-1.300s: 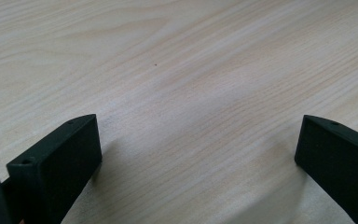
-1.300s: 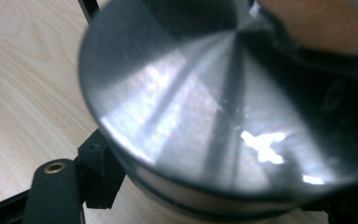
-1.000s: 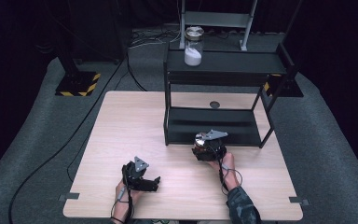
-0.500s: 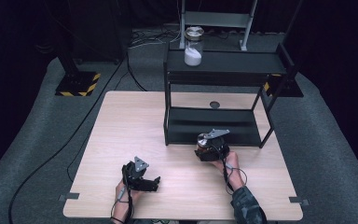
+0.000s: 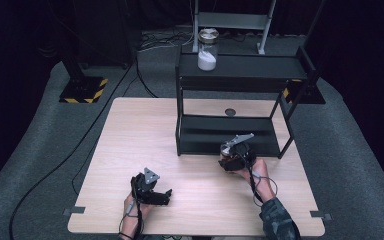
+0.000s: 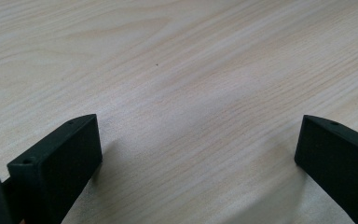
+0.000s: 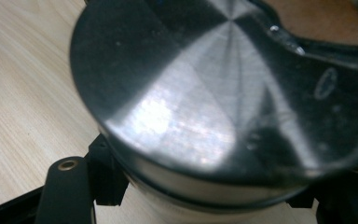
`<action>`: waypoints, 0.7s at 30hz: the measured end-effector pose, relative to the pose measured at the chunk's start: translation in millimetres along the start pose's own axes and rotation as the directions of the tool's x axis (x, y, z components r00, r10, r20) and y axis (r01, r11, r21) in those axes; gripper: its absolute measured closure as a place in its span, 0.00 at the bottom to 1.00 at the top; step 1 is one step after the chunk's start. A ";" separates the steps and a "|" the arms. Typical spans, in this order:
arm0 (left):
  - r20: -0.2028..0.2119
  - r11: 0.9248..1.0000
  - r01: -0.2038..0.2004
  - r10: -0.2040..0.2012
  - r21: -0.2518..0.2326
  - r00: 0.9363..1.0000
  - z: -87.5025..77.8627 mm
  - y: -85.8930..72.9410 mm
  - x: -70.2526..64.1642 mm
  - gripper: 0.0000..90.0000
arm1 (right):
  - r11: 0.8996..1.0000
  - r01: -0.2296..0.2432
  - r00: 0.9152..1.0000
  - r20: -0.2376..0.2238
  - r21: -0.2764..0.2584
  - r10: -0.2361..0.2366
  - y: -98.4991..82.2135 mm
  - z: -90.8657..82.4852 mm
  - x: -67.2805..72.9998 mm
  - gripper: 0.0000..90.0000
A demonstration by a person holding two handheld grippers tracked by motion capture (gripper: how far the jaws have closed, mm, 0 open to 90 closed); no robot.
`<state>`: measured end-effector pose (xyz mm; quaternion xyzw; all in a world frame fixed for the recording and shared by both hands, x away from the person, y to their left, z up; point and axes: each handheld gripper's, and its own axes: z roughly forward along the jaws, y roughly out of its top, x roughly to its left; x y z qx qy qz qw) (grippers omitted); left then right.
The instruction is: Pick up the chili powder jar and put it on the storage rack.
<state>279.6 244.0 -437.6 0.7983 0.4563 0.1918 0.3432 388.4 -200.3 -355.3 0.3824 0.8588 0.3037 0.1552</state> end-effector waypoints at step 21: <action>0.000 1.000 0.000 0.000 0.000 1.000 0.0 0.0 0.0 0.00 | 0.995 -0.011 0.998 0.059 0.099 0.006 11.5 -22.8 -20.0 0.34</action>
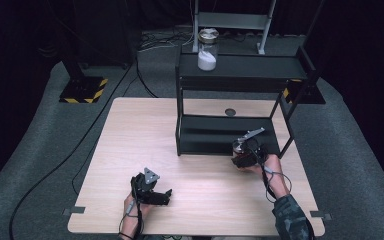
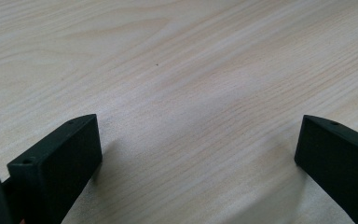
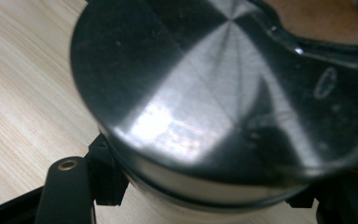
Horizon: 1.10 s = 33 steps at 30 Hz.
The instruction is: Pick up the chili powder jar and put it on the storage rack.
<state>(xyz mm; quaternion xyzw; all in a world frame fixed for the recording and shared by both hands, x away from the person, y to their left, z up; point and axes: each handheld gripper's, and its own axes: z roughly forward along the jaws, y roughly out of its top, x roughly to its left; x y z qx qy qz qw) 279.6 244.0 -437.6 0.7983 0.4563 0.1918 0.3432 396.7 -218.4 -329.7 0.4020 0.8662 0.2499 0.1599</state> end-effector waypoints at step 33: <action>0.000 1.000 0.000 0.000 0.000 1.000 0.0 0.1 0.0 0.00 | 0.997 -0.020 0.998 0.063 0.080 0.014 10.5 -36.8 -23.0 0.34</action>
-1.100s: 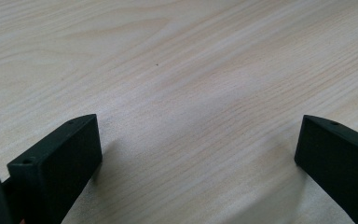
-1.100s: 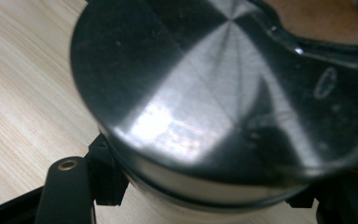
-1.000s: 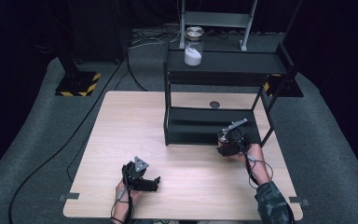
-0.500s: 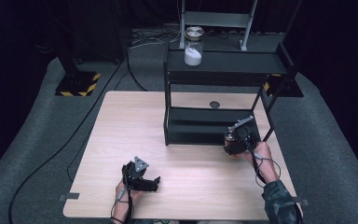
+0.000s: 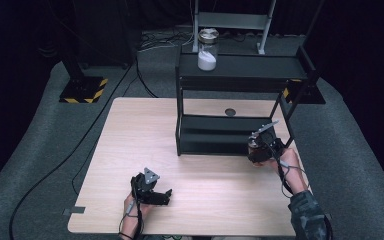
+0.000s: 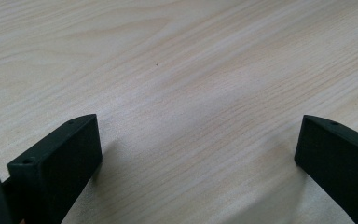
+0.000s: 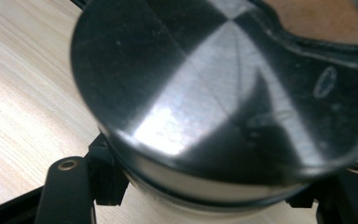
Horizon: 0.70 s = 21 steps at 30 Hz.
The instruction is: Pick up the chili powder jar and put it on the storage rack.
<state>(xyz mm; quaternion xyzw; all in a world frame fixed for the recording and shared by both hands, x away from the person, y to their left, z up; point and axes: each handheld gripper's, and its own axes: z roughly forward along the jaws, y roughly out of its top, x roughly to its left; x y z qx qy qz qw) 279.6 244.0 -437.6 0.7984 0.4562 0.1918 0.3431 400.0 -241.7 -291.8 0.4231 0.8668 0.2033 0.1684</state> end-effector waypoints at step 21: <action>0.000 1.000 0.000 0.000 0.000 1.000 0.0 0.0 0.0 0.00 | 1.000 -0.007 0.999 0.048 0.023 0.005 17.7 -30.5 -13.8 0.34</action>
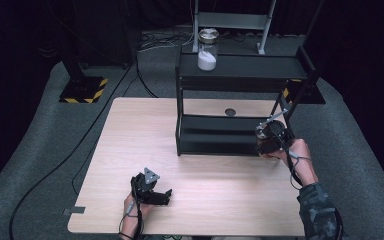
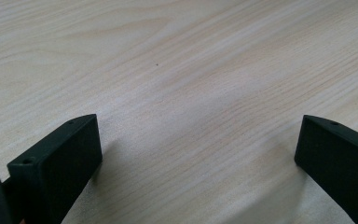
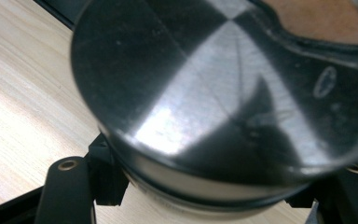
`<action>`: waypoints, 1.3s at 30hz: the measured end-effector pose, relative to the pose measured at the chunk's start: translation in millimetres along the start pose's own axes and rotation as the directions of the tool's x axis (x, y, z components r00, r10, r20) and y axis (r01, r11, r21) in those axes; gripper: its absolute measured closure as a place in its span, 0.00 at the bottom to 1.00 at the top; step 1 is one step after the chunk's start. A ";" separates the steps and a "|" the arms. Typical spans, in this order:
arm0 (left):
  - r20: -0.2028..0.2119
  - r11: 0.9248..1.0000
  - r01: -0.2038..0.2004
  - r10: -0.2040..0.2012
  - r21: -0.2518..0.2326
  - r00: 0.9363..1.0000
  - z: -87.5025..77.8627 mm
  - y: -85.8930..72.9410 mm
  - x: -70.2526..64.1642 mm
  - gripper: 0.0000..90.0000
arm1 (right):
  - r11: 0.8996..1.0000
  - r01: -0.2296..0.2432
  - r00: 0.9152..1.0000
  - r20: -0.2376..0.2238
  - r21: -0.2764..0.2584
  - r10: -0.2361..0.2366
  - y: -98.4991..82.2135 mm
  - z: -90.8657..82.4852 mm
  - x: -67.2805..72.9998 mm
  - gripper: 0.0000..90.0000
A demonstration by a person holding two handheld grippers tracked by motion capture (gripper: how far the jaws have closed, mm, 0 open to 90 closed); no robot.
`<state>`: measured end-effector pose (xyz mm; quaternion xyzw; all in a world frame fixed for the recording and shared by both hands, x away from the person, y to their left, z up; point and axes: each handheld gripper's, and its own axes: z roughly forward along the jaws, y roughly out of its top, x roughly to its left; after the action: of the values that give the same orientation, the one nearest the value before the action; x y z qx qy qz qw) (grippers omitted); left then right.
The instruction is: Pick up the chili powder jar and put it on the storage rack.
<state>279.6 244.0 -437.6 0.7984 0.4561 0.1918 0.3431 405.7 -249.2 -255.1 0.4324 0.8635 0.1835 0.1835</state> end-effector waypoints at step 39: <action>0.000 1.000 0.000 0.000 0.000 1.000 0.0 0.1 -0.1 0.00 | 0.998 0.031 0.997 0.075 0.060 -0.036 24.4 -41.6 -9.2 0.34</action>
<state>279.6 244.0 -437.6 0.7984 0.4563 0.1918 0.3429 407.6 -249.6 -206.0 0.4297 0.8681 0.1384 0.2064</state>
